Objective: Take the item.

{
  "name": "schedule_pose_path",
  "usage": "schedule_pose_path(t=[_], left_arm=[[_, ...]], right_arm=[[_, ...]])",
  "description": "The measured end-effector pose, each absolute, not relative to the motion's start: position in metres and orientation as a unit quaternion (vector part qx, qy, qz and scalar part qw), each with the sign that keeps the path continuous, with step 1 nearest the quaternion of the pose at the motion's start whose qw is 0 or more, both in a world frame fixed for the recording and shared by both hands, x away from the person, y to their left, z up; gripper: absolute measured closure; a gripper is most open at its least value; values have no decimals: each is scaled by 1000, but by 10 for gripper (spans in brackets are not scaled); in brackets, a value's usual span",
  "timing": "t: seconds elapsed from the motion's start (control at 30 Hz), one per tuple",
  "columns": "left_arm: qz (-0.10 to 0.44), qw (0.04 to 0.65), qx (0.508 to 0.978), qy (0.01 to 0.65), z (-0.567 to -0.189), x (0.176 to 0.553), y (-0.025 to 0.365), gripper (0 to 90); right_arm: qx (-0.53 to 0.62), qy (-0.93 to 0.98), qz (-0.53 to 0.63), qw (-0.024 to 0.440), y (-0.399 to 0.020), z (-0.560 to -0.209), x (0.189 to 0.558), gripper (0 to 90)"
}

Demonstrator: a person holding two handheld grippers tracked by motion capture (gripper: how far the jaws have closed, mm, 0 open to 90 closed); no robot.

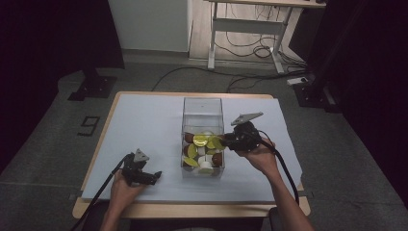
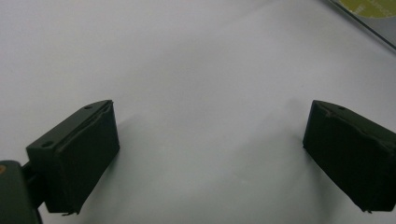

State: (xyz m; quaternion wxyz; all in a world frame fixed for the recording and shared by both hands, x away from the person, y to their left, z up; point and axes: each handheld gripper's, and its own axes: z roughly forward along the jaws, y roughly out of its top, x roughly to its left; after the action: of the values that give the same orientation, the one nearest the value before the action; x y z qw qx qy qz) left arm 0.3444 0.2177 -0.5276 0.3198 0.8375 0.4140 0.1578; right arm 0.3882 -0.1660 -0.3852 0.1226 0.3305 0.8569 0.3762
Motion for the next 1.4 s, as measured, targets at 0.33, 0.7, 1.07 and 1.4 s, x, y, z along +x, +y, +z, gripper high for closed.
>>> schedule_pose_path(t=[0.33,0.7,1.07,1.4], left_arm=[[158,320,837,414,-528,344,218,30],[158,320,837,414,-528,344,218,30],[158,320,837,414,-528,344,218,30],[158,320,837,415,-528,344,218,30]], right_arm=[[352,847,376,132,-188,-387,388,635],[380,836,367,146,-214,-392,389,635],[402,829,356,155,-231,-401,391,634],[422,822,346,162,-246,-413,393,635]])
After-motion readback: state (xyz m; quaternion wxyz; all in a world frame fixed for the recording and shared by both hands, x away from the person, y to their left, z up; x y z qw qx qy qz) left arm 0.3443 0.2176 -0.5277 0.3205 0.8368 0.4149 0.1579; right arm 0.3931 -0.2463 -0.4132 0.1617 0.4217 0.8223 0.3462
